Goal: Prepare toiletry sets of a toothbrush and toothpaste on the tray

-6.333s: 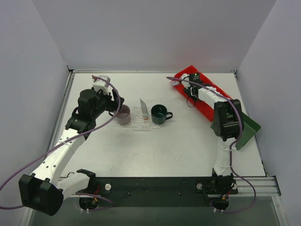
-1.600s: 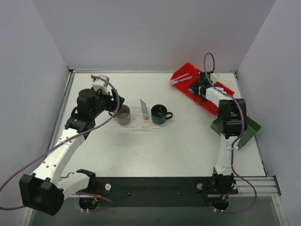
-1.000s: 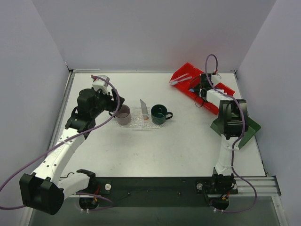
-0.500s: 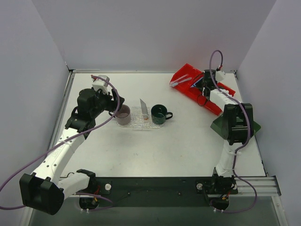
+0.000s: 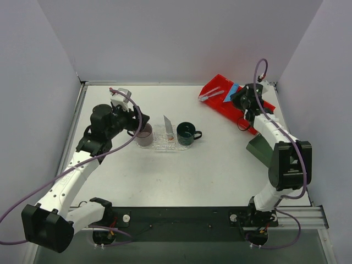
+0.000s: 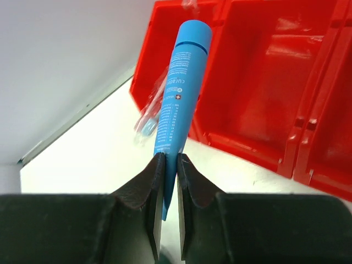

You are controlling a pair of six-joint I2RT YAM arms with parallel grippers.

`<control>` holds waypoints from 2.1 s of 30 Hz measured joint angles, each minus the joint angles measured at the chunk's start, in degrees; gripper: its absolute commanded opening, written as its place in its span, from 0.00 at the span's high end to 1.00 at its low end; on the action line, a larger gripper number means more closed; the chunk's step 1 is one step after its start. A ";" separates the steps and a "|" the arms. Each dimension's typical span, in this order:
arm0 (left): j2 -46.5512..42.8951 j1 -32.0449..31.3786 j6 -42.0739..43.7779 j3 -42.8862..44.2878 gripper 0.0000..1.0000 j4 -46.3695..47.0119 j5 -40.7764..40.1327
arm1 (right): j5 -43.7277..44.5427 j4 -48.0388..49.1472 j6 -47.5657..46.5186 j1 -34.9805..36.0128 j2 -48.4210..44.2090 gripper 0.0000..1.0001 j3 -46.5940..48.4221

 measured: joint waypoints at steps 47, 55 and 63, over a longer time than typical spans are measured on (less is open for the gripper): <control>8.35 -41.38 45.72 -9.94 0.16 21.16 -2.12 | -42.14 -39.39 -5.35 3.50 -54.75 1.00 -20.70; 13.79 -44.98 51.43 -9.29 0.16 28.87 -7.28 | -45.51 -42.71 -5.29 3.56 -54.45 1.00 -19.91; 18.43 -48.11 55.91 -8.35 0.15 33.70 -9.90 | -46.99 -43.95 -5.25 3.89 -53.59 1.00 -19.67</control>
